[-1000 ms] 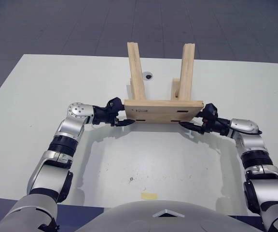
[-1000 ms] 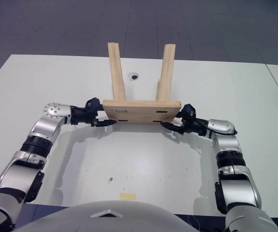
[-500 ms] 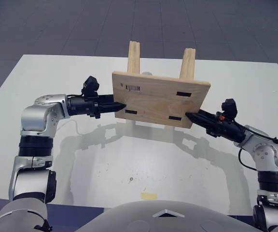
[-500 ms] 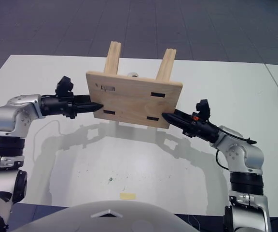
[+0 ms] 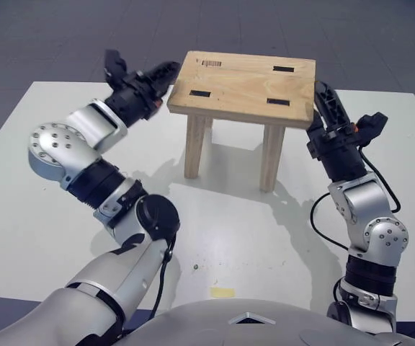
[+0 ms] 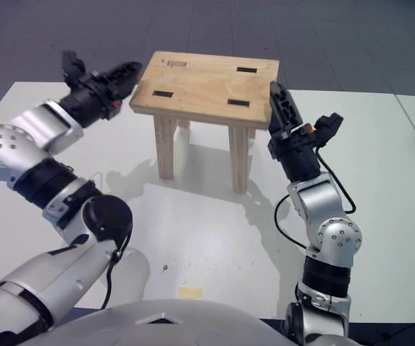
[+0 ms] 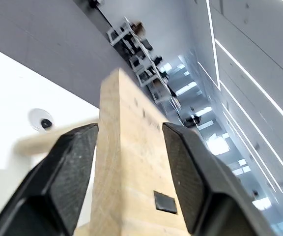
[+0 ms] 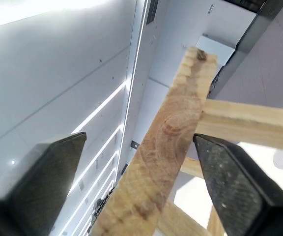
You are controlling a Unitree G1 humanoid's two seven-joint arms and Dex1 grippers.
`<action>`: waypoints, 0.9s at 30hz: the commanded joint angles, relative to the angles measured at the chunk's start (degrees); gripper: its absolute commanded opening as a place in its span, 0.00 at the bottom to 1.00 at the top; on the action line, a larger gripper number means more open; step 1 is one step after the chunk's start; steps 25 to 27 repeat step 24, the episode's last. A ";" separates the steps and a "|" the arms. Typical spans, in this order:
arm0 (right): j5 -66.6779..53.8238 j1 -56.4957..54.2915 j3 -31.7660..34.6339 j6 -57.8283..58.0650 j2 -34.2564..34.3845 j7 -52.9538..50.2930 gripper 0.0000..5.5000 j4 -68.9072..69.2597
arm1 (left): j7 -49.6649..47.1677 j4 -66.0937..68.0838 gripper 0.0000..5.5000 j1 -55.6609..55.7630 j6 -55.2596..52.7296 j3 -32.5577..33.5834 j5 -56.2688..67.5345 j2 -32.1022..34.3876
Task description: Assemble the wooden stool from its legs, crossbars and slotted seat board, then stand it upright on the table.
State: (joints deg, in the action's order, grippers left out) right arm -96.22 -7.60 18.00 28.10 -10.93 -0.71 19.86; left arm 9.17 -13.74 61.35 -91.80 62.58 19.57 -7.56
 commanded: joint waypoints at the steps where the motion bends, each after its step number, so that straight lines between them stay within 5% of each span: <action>1: 4.91 4.27 2.45 -0.10 -1.77 3.80 0.88 -2.24 | -4.44 -1.16 0.60 -3.02 3.64 2.00 -1.61 -0.82; 4: 19.09 6.55 5.36 -8.55 -1.18 4.32 0.98 -5.02 | -4.97 1.73 0.71 -11.98 25.00 -9.17 -7.79 6.15; 8: 42.42 4.06 7.36 -24.05 1.77 -4.93 0.98 -11.98 | -3.37 3.61 0.83 -19.43 45.63 -19.01 -13.57 10.60; 13: 67.21 2.12 -5.50 -22.97 -2.81 -8.60 0.98 -21.83 | -4.50 4.03 0.98 -25.39 59.13 -29.38 -18.16 9.94; 19: 72.44 6.86 -14.20 -16.30 -0.47 -3.76 0.98 -14.41 | -7.69 3.74 0.98 -31.02 67.04 -36.26 -19.86 8.92; 27: 74.26 2.22 -7.97 -15.44 -4.19 -1.97 0.98 -21.50 | -11.32 1.05 0.98 -36.45 68.90 -38.20 -18.94 7.66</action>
